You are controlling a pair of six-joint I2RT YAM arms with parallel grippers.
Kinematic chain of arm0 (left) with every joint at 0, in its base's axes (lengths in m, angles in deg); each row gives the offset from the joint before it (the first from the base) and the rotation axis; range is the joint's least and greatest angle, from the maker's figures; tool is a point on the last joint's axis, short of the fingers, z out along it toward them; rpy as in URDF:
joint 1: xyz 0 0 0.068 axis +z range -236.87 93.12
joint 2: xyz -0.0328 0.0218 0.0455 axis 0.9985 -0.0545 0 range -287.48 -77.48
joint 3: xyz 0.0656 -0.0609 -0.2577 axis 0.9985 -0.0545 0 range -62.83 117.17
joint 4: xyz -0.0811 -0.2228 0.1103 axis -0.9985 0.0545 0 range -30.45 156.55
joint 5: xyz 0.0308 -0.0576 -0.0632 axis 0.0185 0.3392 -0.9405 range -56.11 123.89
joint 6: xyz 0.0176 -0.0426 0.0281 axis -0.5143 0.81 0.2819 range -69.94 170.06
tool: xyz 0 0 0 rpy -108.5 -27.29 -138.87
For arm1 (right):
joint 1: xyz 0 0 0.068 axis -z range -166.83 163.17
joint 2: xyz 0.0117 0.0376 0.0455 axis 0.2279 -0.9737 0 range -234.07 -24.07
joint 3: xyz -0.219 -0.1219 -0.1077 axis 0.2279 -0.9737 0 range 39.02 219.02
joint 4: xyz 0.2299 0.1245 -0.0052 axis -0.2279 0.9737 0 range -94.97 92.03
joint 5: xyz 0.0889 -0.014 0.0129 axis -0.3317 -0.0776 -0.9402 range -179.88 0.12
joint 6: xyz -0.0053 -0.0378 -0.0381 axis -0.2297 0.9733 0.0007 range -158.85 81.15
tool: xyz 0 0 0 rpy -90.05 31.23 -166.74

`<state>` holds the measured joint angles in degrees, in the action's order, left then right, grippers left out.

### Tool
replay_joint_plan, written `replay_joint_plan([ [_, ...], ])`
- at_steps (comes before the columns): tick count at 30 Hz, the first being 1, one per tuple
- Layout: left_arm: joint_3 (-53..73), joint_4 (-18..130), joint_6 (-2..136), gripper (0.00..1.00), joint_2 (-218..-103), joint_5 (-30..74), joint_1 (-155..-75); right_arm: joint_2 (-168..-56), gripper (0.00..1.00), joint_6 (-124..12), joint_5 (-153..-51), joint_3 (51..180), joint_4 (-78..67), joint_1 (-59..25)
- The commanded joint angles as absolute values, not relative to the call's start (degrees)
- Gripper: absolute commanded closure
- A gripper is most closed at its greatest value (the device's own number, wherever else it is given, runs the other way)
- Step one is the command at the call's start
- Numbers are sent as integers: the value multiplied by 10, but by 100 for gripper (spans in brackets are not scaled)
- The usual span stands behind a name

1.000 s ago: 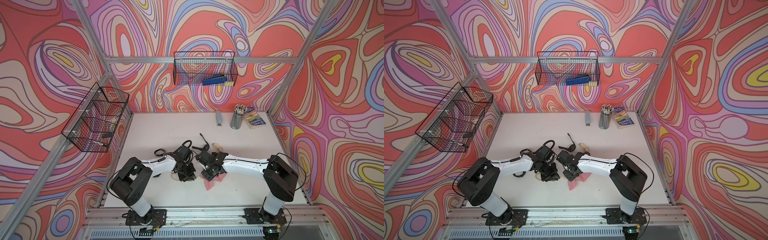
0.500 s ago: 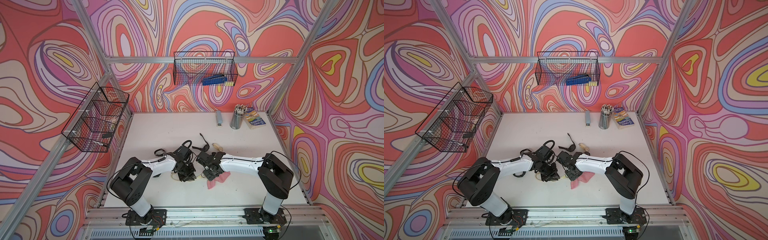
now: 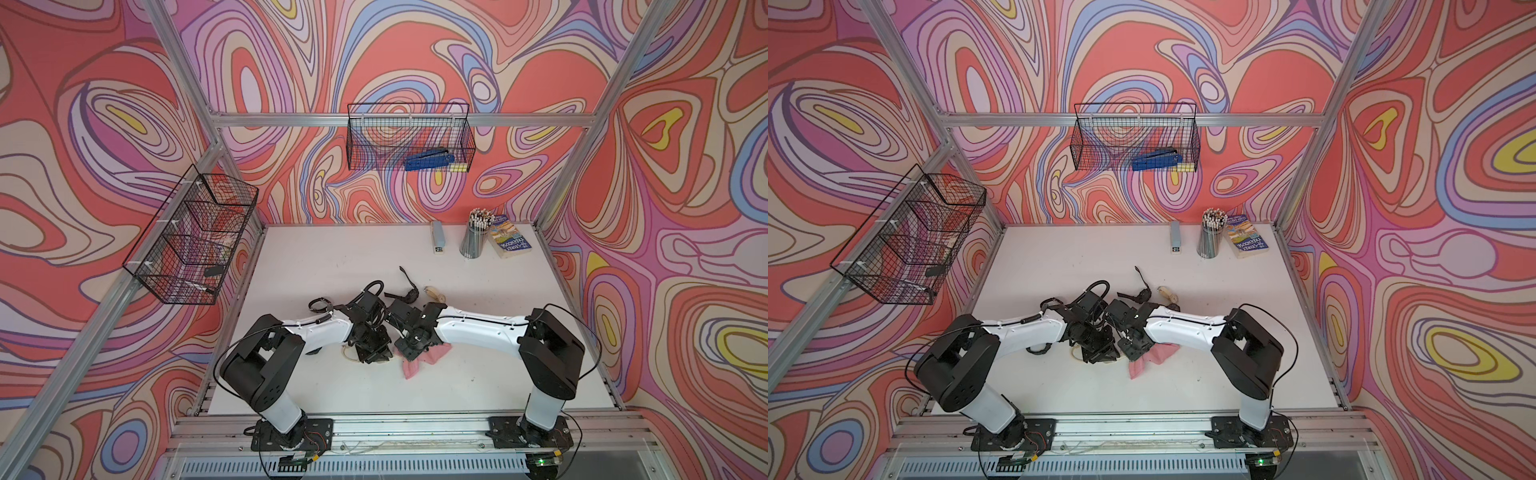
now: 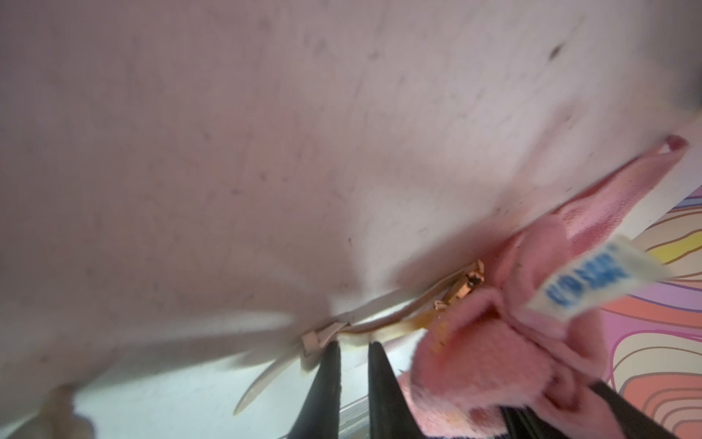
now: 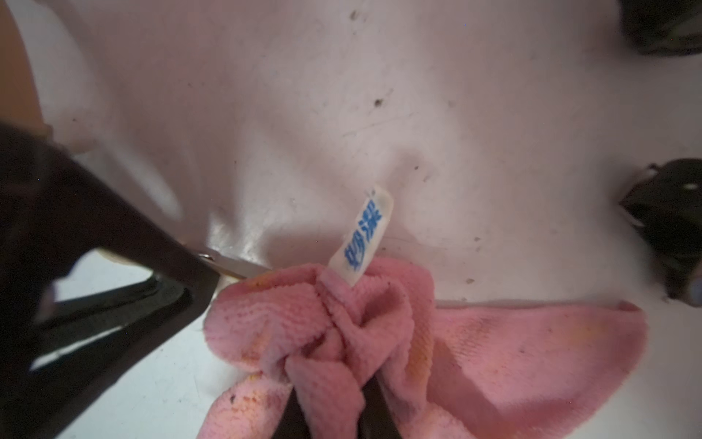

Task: Wipe the watch dial
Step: Wipe the dirt from the watch dial.

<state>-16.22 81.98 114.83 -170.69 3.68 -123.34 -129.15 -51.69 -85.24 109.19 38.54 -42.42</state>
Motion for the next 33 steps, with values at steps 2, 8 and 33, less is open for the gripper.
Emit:
replay_joint_plan([
  [2, -177, 835, 1157, 83, -1731, 63, -1245, -1327, 100, -534, -864, 1081, 397, -426],
  [8, -179, 834, 1157, 83, -1731, 62, -1246, -1301, 100, -568, -869, 1052, 401, -420],
  [33, -180, 831, 1154, 83, -1738, 60, -1246, -1342, 100, -534, -876, 1081, 456, -381],
])
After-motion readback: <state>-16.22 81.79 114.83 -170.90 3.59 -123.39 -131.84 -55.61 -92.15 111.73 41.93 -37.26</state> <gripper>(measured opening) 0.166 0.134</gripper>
